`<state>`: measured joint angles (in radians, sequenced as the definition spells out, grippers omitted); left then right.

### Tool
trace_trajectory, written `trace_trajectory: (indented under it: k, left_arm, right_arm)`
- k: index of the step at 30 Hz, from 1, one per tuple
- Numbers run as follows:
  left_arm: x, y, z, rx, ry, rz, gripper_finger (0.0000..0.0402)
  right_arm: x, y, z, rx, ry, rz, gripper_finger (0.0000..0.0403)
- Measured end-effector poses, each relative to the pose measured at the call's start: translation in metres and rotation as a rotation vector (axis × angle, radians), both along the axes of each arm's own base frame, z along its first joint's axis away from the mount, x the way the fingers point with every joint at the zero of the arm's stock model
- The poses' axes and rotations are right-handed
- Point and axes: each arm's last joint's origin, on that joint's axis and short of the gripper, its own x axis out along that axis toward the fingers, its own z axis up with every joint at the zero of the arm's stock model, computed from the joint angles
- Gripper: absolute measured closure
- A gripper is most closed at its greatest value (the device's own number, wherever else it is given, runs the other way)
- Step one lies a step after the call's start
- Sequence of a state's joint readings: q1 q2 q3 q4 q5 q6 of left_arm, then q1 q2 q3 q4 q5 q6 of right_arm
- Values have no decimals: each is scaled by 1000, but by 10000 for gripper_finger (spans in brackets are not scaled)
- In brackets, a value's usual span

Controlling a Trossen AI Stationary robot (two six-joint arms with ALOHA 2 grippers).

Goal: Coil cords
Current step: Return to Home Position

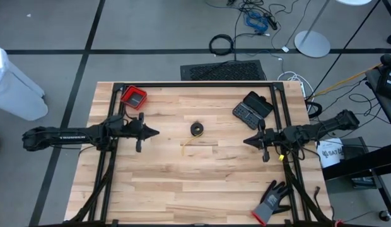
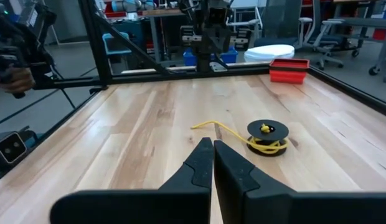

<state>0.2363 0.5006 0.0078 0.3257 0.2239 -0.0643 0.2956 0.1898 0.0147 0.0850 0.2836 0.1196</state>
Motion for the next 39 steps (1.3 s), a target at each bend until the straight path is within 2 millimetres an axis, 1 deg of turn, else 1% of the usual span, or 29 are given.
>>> trace_trajectory:
  k: [5, 15, 23, 29, 35, 39]
  left_arm:
    - [0, -3, 2, -49, -18, -16, 400]
    - [-7, -9, 13, -58, -124, -26, 400]
    - [-12, -17, 10, -46, -93, -3, 401]
    - [-15, -22, 14, -24, -133, -17, 401]
    - [-19, -26, 9, -17, -87, 5, 401]
    - [-21, -29, 11, -15, -107, 3, 401]
  right_arm:
    - [0, -1, -1, 2, 11, -11, 403]
    - [0, -1, -3, 21, 28, 11, 403]
    - [0, -1, -3, 34, 29, 10, 403]
    - [0, -1, -3, 38, 29, 10, 403]
    - [0, -1, -3, 38, 30, 10, 403]
    - [0, -1, -3, 38, 30, 9, 403]
